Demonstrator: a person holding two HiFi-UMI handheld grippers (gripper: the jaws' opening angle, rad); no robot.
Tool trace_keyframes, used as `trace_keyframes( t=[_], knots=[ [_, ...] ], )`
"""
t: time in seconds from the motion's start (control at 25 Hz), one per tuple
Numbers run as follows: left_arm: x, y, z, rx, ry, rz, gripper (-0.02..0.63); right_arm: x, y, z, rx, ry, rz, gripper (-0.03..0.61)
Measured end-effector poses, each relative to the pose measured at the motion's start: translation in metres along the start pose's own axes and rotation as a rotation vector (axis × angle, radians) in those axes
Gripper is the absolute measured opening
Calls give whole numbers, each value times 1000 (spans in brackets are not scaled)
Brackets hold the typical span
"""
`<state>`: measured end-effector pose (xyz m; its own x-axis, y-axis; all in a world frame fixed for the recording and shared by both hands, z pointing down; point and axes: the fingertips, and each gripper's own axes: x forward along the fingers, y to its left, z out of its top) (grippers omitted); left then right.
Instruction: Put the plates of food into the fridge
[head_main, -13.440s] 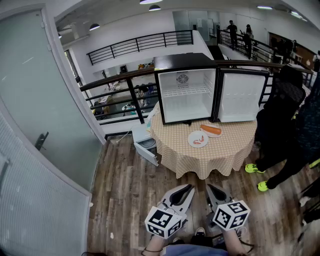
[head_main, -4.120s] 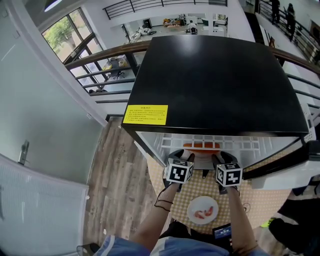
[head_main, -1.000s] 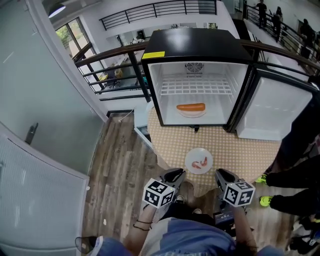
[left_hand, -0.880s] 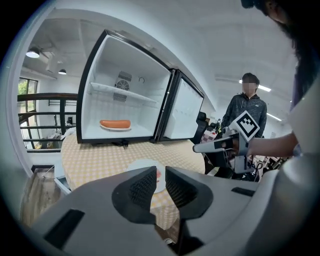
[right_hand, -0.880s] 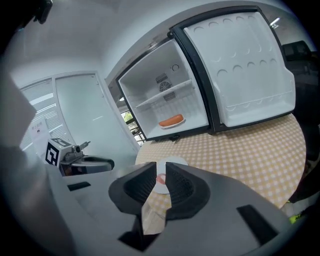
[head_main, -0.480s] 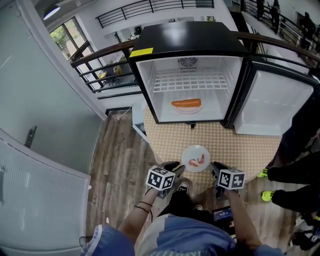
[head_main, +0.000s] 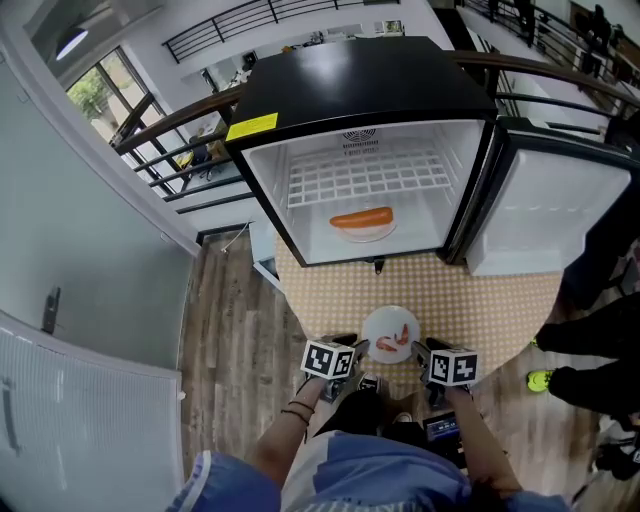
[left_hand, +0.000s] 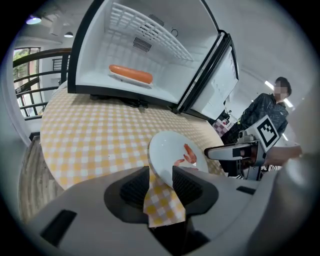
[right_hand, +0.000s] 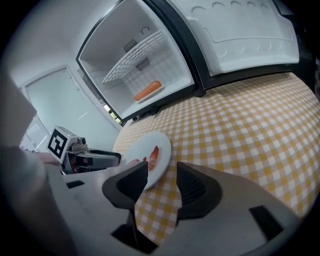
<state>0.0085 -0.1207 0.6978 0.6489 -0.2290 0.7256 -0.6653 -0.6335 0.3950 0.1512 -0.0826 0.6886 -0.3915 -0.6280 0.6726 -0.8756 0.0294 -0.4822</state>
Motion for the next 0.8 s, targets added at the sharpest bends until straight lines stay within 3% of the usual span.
trace_keyframes(
  t=[0.36, 0.52, 0.6, 0.8],
  knots=[
    [9, 6, 2, 37, 23, -55, 137, 17, -2, -5, -56, 31, -45, 170],
    [14, 5, 4, 65, 11, -39, 133, 18, 0, -5, -63, 42, -60, 162],
    [15, 7, 6, 33, -5, -23, 129, 19, 1, -2, -12, 42, -66, 101],
    [10, 9, 7, -128, -37, -58, 85, 16, -5, 0, 184, 18, -51, 63]
  ],
)
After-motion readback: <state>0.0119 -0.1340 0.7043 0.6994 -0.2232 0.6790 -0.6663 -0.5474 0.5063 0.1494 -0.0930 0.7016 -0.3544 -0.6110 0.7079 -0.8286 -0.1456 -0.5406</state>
